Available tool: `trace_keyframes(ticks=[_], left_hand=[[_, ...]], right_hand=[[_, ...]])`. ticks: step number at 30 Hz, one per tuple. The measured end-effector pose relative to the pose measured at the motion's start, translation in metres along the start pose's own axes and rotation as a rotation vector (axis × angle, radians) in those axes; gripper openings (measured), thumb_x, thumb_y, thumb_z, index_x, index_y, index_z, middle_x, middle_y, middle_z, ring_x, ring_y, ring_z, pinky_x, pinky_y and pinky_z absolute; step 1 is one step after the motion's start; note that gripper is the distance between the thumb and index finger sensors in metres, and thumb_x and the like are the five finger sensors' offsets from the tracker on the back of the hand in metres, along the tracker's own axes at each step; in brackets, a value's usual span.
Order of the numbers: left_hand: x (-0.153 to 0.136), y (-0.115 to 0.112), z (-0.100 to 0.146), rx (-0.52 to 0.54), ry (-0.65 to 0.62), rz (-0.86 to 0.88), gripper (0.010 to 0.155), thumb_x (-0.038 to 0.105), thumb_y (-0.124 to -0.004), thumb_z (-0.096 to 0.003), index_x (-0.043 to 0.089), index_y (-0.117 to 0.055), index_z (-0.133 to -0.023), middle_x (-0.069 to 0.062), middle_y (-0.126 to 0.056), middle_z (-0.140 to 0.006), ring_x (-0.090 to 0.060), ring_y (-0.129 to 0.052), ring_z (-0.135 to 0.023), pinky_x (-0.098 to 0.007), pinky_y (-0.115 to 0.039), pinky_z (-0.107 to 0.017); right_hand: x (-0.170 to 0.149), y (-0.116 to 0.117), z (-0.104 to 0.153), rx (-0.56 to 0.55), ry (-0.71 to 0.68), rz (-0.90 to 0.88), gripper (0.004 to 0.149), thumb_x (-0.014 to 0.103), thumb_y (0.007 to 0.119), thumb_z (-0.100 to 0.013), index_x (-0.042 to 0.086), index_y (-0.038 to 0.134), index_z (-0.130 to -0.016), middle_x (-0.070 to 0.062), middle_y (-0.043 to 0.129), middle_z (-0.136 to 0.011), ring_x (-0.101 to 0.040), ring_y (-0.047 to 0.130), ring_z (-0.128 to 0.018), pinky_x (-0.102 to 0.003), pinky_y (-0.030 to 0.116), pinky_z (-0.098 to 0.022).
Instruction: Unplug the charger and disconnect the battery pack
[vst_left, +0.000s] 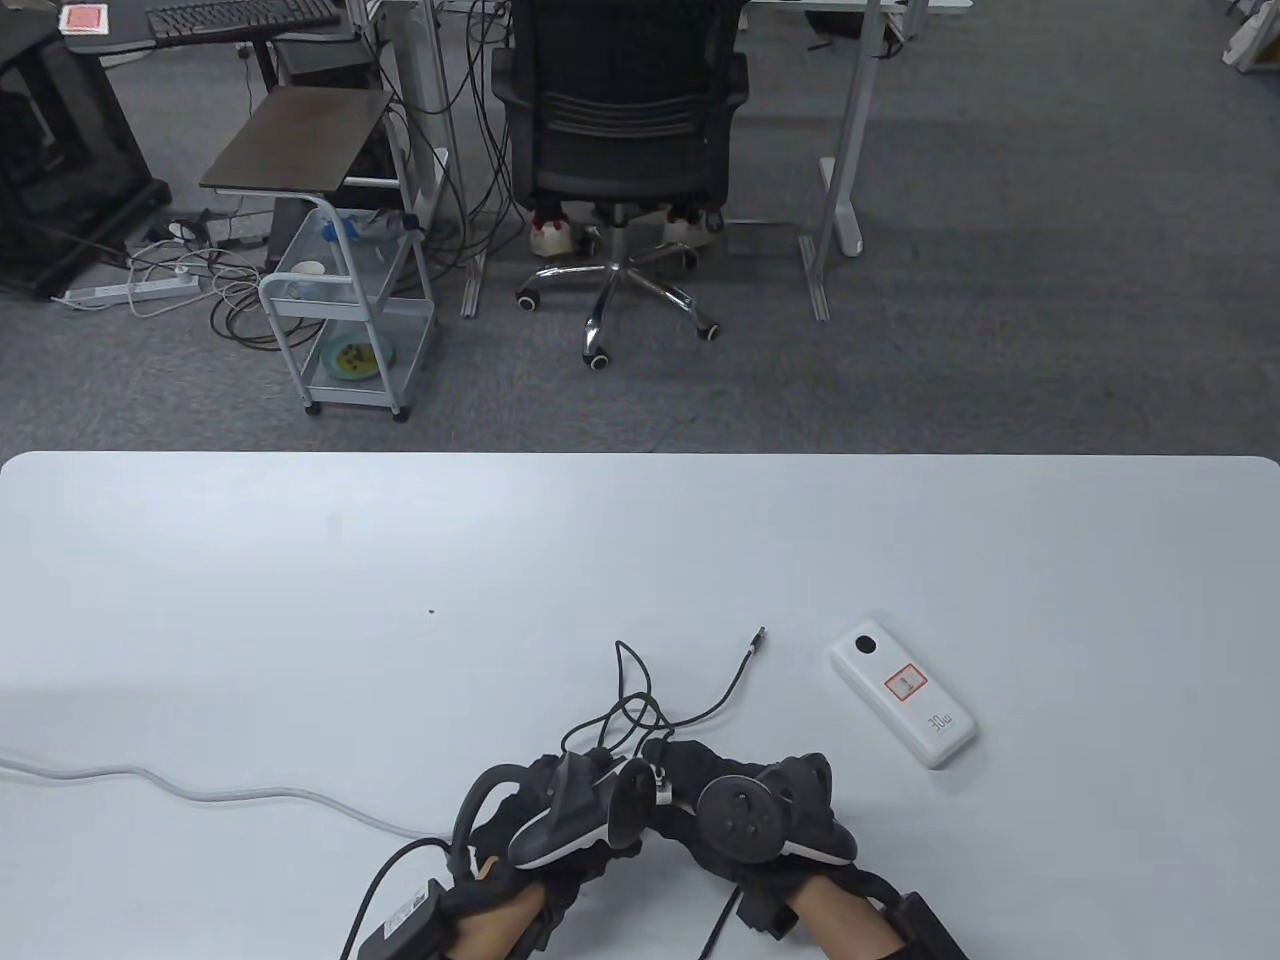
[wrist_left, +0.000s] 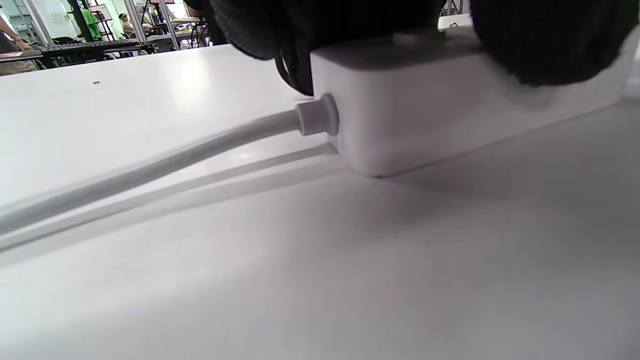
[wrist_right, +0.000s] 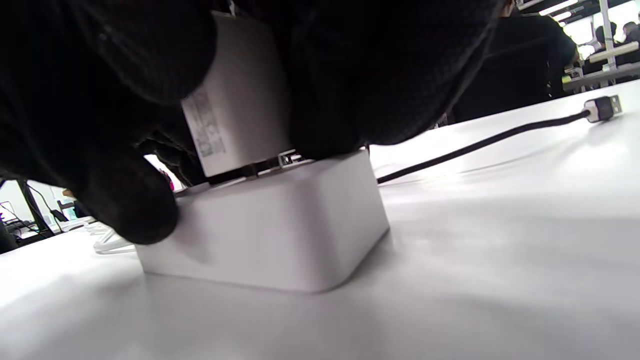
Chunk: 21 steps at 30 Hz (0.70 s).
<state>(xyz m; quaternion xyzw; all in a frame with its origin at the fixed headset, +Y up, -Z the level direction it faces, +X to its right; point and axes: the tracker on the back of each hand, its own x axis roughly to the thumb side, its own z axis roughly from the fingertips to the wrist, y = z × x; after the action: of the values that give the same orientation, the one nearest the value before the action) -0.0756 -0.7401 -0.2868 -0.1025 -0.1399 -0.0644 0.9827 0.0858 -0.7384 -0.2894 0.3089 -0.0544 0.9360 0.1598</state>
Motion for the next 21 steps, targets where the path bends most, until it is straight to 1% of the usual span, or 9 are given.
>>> trace_keyframes(ticks=[4, 10, 11, 12, 14, 15, 19, 21], left_hand=[[-0.001, 0.000, 0.000, -0.001, -0.003, 0.005, 0.077, 0.066, -0.084, -0.0352, 0.037, -0.068, -0.105, 0.009, -0.078, -0.113, -0.016, -0.092, -0.102, -0.037, -0.072, -0.083], [-0.001, 0.000, 0.000, 0.000, -0.002, 0.003, 0.077, 0.066, -0.084, -0.0352, 0.037, -0.068, -0.105, 0.009, -0.078, -0.113, -0.015, -0.092, -0.102, -0.037, -0.072, -0.083], [-0.001, 0.000, 0.000, 0.001, -0.002, 0.001, 0.077, 0.066, -0.084, -0.0351, 0.038, -0.069, -0.105, 0.009, -0.079, -0.112, -0.016, -0.092, -0.102, -0.037, -0.072, -0.083], [-0.001, 0.000, 0.000, 0.002, -0.001, 0.000, 0.077, 0.066, -0.083, -0.0352, 0.038, -0.069, -0.105, 0.009, -0.078, -0.113, -0.015, -0.092, -0.102, -0.037, -0.072, -0.083], [-0.001, 0.000, 0.000, -0.001, 0.001, 0.002, 0.077, 0.066, -0.084, -0.0350, 0.038, -0.069, -0.105, 0.009, -0.078, -0.112, -0.015, -0.092, -0.102, -0.037, -0.072, -0.083], [-0.001, -0.001, 0.000, 0.001, -0.001, 0.002, 0.077, 0.066, -0.083, -0.0352, 0.038, -0.069, -0.105, 0.009, -0.078, -0.112, -0.015, -0.092, -0.102, -0.037, -0.072, -0.083], [-0.001, -0.001, 0.000, 0.000, 0.001, -0.001, 0.077, 0.066, -0.083, -0.0355, 0.037, -0.069, -0.105, 0.009, -0.079, -0.112, -0.015, -0.092, -0.103, -0.037, -0.072, -0.083], [-0.001, -0.001, 0.000, 0.002, -0.002, 0.001, 0.077, 0.066, -0.083, -0.0355, 0.037, -0.069, -0.105, 0.009, -0.079, -0.112, -0.015, -0.092, -0.102, -0.037, -0.072, -0.083]], right_hand=[[-0.006, -0.001, 0.000, 0.006, 0.011, -0.059, 0.066, 0.053, 0.069, -0.047, 0.019, 0.061, -0.103, -0.012, 0.083, -0.096, -0.019, 0.099, -0.067, -0.035, 0.088, -0.047], [-0.006, -0.001, 0.000, 0.001, -0.003, -0.063, 0.066, 0.053, 0.069, -0.047, 0.019, 0.061, -0.103, -0.012, 0.082, -0.097, -0.021, 0.100, -0.066, -0.036, 0.088, -0.047], [-0.006, -0.002, 0.000, -0.020, -0.022, -0.063, 0.066, 0.053, 0.069, -0.047, 0.019, 0.061, -0.103, -0.012, 0.082, -0.097, -0.021, 0.100, -0.066, -0.037, 0.088, -0.047], [-0.008, -0.005, 0.001, -0.058, -0.018, -0.073, 0.066, 0.054, 0.068, -0.047, 0.019, 0.062, -0.103, -0.012, 0.083, -0.095, -0.020, 0.101, -0.065, -0.036, 0.089, -0.047], [-0.013, -0.014, -0.002, -0.059, 0.021, -0.179, 0.066, 0.054, 0.069, -0.048, 0.018, 0.062, -0.103, -0.013, 0.083, -0.095, -0.022, 0.100, -0.066, -0.038, 0.087, -0.047], [-0.015, -0.018, -0.002, -0.067, 0.033, -0.192, 0.066, 0.054, 0.069, -0.048, 0.018, 0.063, -0.103, -0.012, 0.084, -0.095, -0.022, 0.100, -0.066, -0.039, 0.087, -0.047], [-0.023, -0.030, 0.003, -0.111, 0.069, -0.176, 0.066, 0.057, 0.075, -0.046, 0.021, 0.067, -0.100, -0.010, 0.086, -0.094, -0.024, 0.099, -0.068, -0.042, 0.085, -0.050], [-0.027, -0.036, 0.006, -0.155, 0.097, -0.171, 0.066, 0.058, 0.077, -0.045, 0.022, 0.067, -0.100, -0.009, 0.086, -0.096, -0.024, 0.099, -0.071, -0.043, 0.084, -0.051]])
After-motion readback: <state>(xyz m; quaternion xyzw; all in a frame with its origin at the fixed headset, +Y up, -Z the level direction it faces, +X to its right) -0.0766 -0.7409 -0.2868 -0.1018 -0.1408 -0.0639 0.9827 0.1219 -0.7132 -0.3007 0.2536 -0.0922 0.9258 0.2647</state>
